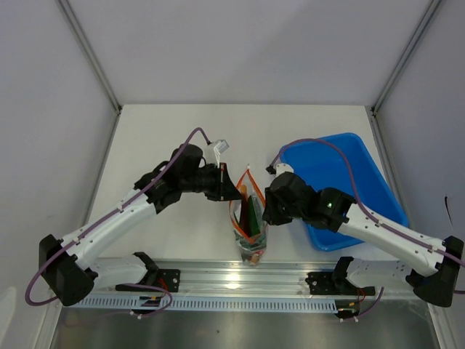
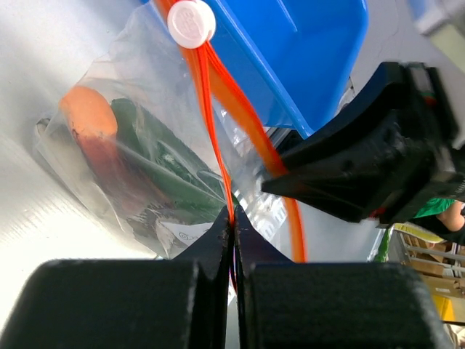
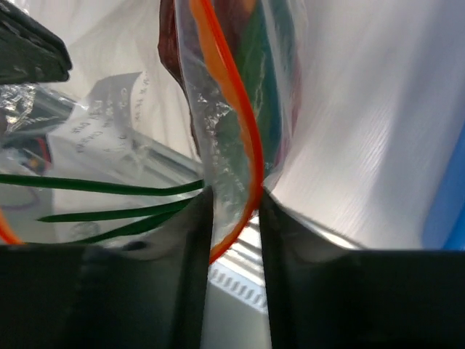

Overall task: Place the food in the zip-top bag and seal the zipper
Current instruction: Adjust the zipper food storage bag at the center of the board.

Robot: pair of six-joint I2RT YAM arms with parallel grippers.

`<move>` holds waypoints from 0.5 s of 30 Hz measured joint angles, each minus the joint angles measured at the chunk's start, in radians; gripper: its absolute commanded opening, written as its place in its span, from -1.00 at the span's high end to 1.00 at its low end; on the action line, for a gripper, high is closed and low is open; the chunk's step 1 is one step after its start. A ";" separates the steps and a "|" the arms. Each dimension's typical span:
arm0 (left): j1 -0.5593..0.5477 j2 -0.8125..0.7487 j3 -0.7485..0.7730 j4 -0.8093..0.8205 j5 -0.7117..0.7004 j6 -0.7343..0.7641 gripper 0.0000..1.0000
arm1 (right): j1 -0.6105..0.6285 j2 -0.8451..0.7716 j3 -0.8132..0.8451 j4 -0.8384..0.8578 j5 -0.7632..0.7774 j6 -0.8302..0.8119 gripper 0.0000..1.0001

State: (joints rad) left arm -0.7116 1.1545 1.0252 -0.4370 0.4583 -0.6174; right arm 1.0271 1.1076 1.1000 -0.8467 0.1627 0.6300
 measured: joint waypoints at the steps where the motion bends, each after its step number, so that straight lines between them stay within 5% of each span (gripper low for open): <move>1: 0.000 0.000 0.000 0.000 0.000 0.001 0.99 | -0.005 0.006 -0.009 0.016 -0.010 -0.006 1.00; 9: -0.001 0.031 0.097 -0.082 -0.012 0.051 0.99 | 0.003 0.034 -0.011 0.098 -0.073 -0.033 1.00; 15: -0.002 0.130 0.295 -0.176 0.001 0.132 0.99 | 0.158 0.020 0.077 0.183 -0.103 -0.040 1.00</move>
State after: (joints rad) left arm -0.7132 1.2842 1.3205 -0.6132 0.4595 -0.4850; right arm 1.1851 1.1275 1.1770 -0.6640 0.0593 0.5896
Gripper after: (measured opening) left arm 0.005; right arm 0.007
